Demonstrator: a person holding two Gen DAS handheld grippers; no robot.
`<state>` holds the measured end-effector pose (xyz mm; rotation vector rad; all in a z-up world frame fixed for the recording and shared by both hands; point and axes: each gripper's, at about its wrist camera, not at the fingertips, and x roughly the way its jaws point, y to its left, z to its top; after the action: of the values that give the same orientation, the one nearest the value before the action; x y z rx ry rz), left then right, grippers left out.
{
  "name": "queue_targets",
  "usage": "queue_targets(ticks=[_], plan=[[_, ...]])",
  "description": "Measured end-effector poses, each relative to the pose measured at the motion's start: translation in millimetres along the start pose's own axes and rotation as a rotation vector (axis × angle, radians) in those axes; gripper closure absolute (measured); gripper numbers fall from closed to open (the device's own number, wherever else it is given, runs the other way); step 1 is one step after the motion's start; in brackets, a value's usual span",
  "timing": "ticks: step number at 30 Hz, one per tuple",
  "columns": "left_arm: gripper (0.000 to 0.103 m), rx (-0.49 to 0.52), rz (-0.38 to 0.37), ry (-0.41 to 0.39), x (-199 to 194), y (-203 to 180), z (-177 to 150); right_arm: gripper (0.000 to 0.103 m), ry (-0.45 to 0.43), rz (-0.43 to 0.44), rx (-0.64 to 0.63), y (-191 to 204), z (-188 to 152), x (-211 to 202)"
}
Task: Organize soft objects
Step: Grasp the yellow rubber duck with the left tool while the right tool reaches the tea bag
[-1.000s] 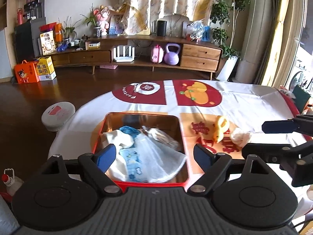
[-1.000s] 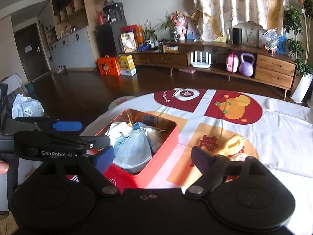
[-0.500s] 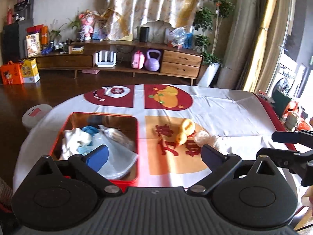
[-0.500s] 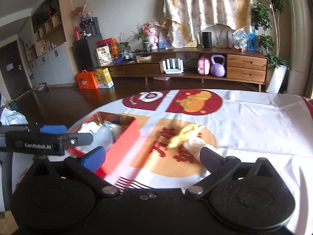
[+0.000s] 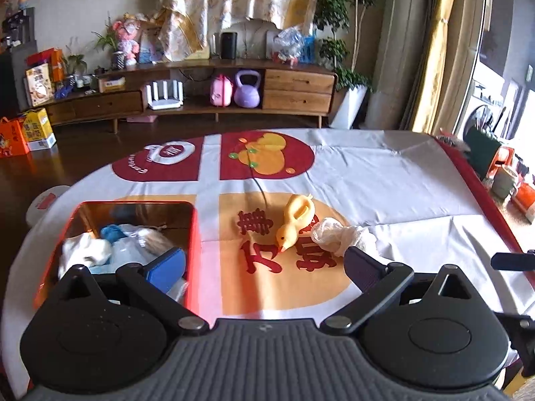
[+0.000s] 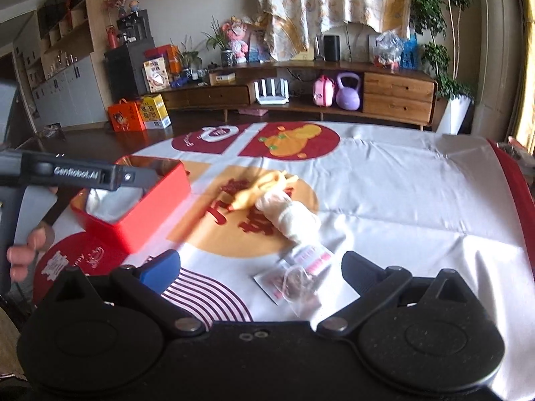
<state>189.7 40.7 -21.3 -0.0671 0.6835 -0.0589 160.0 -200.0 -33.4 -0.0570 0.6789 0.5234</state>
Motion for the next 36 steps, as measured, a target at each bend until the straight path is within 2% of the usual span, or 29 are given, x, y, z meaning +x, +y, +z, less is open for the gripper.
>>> queue_targets(ticks=[5, 11, 14, 21, 26, 29, 36], plan=[[0.001, 0.003, -0.013, 0.021, 27.4, -4.4, 3.4, 0.001, 0.026, -0.002, -0.014, -7.2, -7.3, 12.5], [0.001, 0.028, 0.019, 0.043, 61.0, -11.6, 5.8, 0.006, 0.071, 0.000, -0.024, -11.5, -14.5, 32.5], [0.001, 0.007, 0.011, 0.055, 78.3, -10.6, 13.0, 0.007, 0.079, 0.005, -0.021, -13.2, -14.5, 39.8], [0.001, 0.025, 0.021, 0.105, 126.4, -16.5, 27.4, 0.013, 0.112, -0.005, -0.034, -15.4, -16.6, 58.7], [0.001, 0.092, 0.036, 0.122, 158.4, -27.6, 31.3, 0.016, 0.129, -0.008, -0.028, -16.3, -15.9, 69.6], [0.001, 0.099, 0.034, 0.129, 175.1, -31.1, 34.8, 0.017, 0.129, -0.005, -0.026, -16.1, -14.4, 73.1], [0.001, 0.103, 0.019, 0.144, 205.5, -36.2, 39.1, 0.026, 0.145, -0.015, -0.042, -15.5, -14.5, 85.4]])
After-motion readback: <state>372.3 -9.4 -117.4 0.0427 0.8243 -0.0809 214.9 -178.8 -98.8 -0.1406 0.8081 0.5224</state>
